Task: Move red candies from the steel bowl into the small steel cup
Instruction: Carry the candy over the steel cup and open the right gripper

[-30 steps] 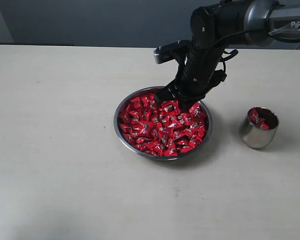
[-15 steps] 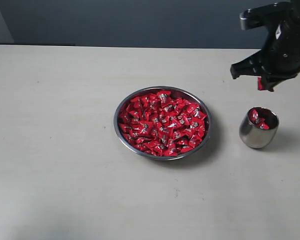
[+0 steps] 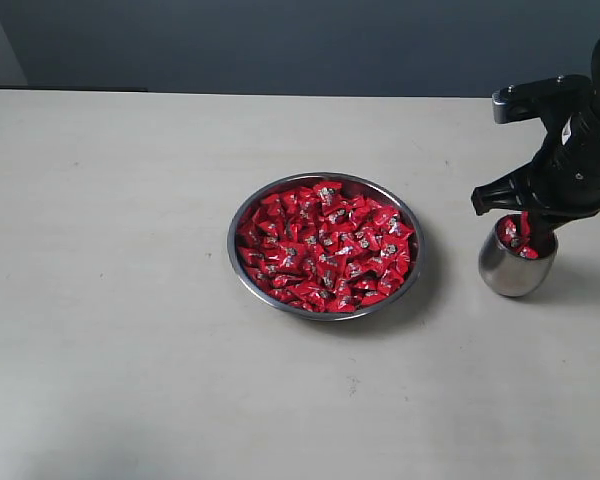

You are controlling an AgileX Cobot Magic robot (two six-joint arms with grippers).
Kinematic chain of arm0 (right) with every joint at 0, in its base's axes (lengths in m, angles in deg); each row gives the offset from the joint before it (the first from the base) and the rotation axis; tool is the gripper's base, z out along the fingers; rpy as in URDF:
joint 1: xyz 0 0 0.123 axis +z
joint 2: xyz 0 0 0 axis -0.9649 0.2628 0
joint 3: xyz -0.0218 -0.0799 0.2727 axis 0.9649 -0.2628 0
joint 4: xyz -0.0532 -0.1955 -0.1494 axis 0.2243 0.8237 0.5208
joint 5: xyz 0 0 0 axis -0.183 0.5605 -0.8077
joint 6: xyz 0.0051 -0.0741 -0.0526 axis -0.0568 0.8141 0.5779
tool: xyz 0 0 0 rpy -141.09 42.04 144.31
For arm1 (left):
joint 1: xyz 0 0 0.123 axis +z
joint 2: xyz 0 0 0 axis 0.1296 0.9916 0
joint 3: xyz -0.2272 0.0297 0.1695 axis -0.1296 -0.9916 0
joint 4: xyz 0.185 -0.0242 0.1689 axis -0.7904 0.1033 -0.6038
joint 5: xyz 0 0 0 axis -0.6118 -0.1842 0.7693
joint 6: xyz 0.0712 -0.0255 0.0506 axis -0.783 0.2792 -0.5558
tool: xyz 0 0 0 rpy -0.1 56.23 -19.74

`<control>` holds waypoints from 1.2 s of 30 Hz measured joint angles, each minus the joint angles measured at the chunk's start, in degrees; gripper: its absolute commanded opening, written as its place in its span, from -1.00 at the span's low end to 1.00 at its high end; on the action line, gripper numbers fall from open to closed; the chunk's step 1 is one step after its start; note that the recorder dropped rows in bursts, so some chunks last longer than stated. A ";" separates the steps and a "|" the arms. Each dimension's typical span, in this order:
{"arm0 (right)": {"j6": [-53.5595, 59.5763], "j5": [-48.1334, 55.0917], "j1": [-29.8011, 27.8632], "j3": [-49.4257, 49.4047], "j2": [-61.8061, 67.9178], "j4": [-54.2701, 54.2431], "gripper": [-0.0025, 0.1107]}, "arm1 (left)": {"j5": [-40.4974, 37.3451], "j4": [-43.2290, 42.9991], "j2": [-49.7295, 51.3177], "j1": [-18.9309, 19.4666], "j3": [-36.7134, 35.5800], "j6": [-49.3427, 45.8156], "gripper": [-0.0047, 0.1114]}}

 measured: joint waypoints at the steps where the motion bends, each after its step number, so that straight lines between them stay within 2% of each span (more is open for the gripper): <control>1: -0.59 -0.21 0.00 0.00 0.10 1.10 -0.97 | 0.00 0.00 0.00 0.00 0.00 0.00 -0.91; 6: -1.25 -0.44 0.00 0.00 0.22 1.40 -0.95 | 0.00 0.00 0.00 0.00 0.00 0.00 -0.91; 11: -1.25 -0.44 0.00 0.00 0.22 1.40 -0.59 | 0.00 0.00 0.00 0.00 0.00 0.00 -0.91; 14: -1.25 -0.44 0.00 0.00 0.22 1.40 -0.46 | 0.00 0.00 0.00 0.00 0.00 0.00 -0.91; 30: -1.40 -0.44 0.00 0.00 0.34 1.40 -0.46 | 0.00 0.00 0.00 0.00 0.00 0.00 -0.91; 36: 1.37 -2.24 2.09 1.18 -2.25 -4.18 -0.49 | 0.00 0.00 0.00 0.00 0.00 0.00 -0.91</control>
